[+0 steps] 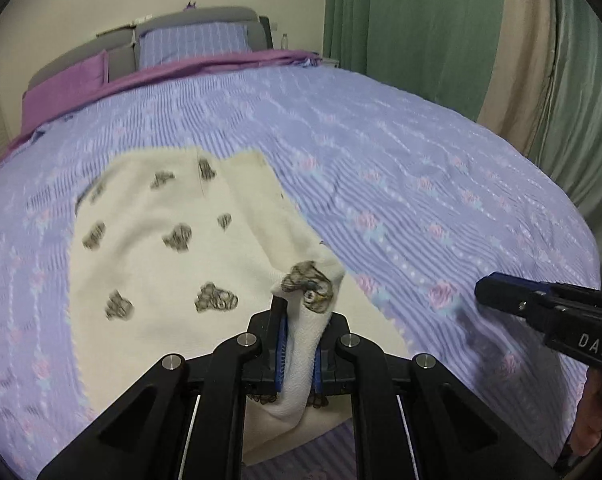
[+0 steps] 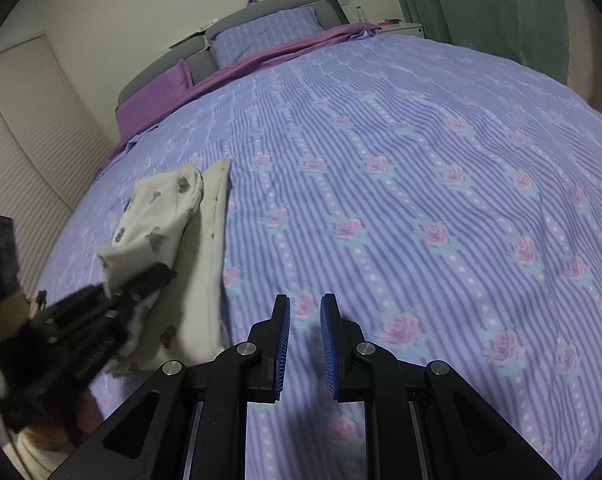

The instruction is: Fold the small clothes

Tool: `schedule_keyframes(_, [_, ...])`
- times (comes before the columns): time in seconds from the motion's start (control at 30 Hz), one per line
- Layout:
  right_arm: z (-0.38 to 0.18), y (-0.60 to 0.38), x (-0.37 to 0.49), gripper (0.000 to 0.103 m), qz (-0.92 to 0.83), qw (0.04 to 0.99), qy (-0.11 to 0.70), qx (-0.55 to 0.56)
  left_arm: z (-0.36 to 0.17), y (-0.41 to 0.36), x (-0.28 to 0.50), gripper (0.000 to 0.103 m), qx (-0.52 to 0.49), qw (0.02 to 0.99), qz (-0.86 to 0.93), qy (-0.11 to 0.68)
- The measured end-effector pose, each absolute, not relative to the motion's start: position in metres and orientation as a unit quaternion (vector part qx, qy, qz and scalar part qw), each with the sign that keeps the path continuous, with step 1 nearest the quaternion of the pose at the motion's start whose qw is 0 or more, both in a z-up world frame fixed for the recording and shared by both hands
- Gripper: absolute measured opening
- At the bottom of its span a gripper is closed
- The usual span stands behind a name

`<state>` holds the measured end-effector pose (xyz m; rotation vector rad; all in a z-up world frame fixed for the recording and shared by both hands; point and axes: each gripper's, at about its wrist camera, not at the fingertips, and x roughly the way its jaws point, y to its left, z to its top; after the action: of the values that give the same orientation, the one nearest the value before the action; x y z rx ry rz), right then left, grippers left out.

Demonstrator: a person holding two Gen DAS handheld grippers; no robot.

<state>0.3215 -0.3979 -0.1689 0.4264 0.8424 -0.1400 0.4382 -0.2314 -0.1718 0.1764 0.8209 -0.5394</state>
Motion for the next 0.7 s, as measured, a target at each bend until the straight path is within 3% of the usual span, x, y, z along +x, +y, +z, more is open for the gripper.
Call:
schedule_keyframes(0.07, [-0.171, -0.398, 0.32, 0.017, -0.066, 0.888, 0.406, 0.206, -0.177, -0.23, 0.437, 0.019, 0.086, 0.875, -0.256, 0.401])
schedule_keyframes(0.1, [-0.172, -0.397, 0.323, 0.017, -0.066, 0.888, 0.405, 0.208, -0.177, -0.229, 0.436, 0.034, 0.085, 0.874, -0.256, 0.403])
schedule_keyframes(0.13, [-0.173, -0.398, 0.322, 0.018, -0.064, 0.888, 0.404, 0.212, -0.177, -0.228, 0.435, 0.041, 0.084, 0.874, -0.257, 0.404])
schedule_keyframes(0.2, [-0.174, -0.399, 0.321, 0.019, -0.06, 0.886, 0.403, 0.224, -0.17, -0.221, 0.425, 0.047, 0.076, 0.876, -0.263, 0.397])
schedule_keyframes(0.23, [-0.174, -0.401, 0.32, 0.023, -0.057, 0.884, 0.401, 0.233, -0.166, -0.214, 0.419, 0.058, 0.074, 0.877, -0.264, 0.395])
schedule_keyframes(0.27, [-0.172, -0.403, 0.315, 0.028, -0.055, 0.884, 0.399, 0.239, -0.161, -0.209, 0.416, 0.062, 0.071, 0.879, -0.264, 0.391])
schedule_keyframes(0.3, [-0.17, -0.4, 0.313, 0.036, -0.053, 0.884, 0.396, 0.242, -0.155, -0.198, 0.407, 0.062, 0.064, 0.883, -0.267, 0.381])
schedule_keyframes(0.33, [-0.166, -0.397, 0.312, 0.037, -0.048, 0.887, 0.39, 0.241, -0.15, -0.189, 0.401, 0.062, 0.063, 0.885, -0.268, 0.375])
schedule_keyframes(0.7, [-0.126, -0.32, 0.36, 0.037, 0.07, 0.915, 0.383, 0.104, -0.17, -0.119, 0.371, 0.062, 0.109, 0.885, -0.257, 0.373])
